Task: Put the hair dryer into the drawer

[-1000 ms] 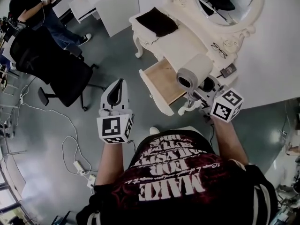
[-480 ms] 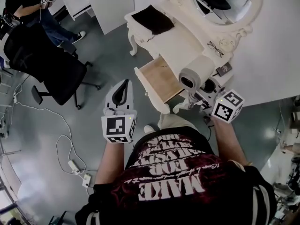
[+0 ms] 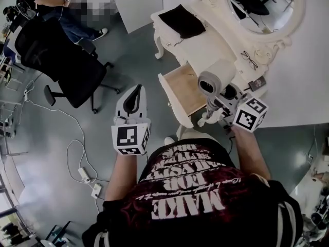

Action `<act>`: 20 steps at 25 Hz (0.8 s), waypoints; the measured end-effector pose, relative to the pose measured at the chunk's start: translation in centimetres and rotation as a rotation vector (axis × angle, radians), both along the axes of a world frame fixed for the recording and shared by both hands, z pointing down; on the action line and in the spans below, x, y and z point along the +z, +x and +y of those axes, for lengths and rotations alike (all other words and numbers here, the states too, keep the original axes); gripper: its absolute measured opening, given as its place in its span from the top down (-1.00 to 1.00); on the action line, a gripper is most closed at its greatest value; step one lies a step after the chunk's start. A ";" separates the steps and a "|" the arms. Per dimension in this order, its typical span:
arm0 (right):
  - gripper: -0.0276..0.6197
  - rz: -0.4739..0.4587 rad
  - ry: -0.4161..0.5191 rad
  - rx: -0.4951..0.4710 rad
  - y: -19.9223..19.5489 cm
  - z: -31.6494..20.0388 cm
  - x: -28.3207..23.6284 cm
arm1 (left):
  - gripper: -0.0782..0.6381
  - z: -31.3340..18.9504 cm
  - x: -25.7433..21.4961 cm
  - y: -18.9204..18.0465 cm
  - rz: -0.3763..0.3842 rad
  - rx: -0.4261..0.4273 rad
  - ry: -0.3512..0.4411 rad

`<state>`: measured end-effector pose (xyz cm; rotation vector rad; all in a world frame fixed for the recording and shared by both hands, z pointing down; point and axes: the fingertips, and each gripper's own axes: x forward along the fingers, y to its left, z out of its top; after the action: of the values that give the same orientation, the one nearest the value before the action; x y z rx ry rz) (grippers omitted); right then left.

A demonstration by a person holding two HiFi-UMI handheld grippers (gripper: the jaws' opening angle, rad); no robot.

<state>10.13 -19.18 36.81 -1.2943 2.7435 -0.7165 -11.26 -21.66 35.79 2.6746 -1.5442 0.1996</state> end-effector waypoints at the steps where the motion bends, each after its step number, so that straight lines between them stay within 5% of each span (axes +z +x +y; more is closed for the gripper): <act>1: 0.20 -0.003 -0.003 -0.005 0.0 -0.4 0.1 | 0.77 -0.2 0.0 0.0 -0.001 -0.004 -0.003; 20: 0.20 0.061 -0.168 -0.045 0.7 -8.0 7.3 | 0.77 -6.2 3.6 2.5 0.004 -0.023 -0.080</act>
<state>10.88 -27.15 44.09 -1.3082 2.8214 -0.9457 -8.72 -27.89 39.36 2.5937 -1.5314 0.2487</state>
